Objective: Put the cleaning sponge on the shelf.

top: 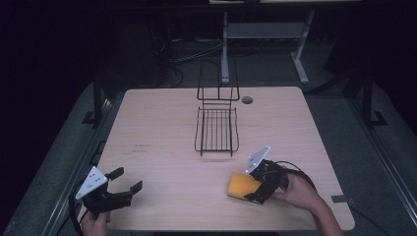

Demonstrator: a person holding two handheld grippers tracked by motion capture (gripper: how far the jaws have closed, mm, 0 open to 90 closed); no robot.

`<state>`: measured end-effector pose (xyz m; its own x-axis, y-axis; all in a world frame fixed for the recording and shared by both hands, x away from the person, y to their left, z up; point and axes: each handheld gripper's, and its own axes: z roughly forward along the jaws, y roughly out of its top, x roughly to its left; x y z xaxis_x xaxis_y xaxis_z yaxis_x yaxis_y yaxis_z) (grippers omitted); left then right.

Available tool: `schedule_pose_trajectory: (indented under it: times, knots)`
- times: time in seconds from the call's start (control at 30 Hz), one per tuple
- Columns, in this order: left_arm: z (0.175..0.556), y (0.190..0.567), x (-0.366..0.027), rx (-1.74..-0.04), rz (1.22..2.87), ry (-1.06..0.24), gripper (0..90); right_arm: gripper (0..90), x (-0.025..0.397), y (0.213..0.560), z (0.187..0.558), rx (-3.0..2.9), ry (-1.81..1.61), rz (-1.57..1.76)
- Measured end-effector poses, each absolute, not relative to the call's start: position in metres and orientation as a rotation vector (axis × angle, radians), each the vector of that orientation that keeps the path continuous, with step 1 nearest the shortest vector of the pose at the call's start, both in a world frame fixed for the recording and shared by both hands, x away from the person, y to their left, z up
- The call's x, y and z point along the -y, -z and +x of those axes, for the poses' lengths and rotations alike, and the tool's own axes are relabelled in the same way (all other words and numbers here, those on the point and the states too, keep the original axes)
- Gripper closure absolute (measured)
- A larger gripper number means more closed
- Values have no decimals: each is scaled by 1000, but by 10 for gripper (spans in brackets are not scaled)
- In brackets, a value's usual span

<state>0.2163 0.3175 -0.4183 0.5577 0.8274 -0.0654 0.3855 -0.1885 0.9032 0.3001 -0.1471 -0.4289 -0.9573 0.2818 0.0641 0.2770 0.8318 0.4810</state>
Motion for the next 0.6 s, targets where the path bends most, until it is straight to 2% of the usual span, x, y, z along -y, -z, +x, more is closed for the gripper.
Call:
schedule_pose_trajectory:
  times: [0.6]
  knots:
    - [216,418,-318,-1003,1783,-555,140,151,139,444,303,-3018,-764,463]
